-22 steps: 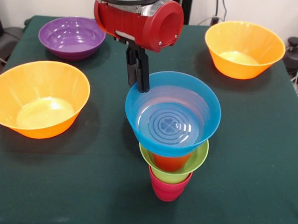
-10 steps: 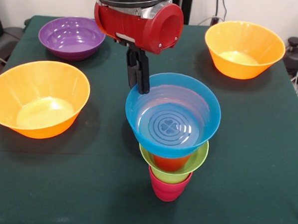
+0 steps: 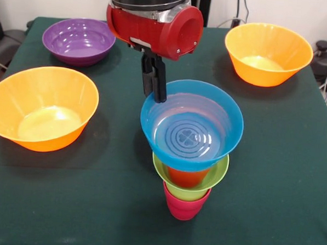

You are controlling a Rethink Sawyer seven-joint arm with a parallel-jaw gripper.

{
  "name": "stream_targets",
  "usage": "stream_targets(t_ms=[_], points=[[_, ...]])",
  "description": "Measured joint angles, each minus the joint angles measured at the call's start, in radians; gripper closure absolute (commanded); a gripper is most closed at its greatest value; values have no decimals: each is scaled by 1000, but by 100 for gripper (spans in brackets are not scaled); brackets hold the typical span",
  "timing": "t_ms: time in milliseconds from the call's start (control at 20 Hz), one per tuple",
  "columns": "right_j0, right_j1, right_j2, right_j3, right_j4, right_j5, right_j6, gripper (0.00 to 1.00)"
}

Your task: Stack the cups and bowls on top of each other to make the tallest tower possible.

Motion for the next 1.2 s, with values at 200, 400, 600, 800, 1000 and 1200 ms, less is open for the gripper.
stream_targets(t_ms=[200, 400, 600, 800, 1000, 1200], points=[[0, -2, 0, 18, 0, -10, 0, 100], [0, -4, 0, 26, 0, -21, 0, 100], [0, -4, 0, 30, 0, -28, 0, 100], [0, -3, 0, 30, 0, -35, 0, 100], [0, -3, -1, 30, 0, -35, 0, 100], [0, -2, -1, 30, -5, -36, 0, 0]])
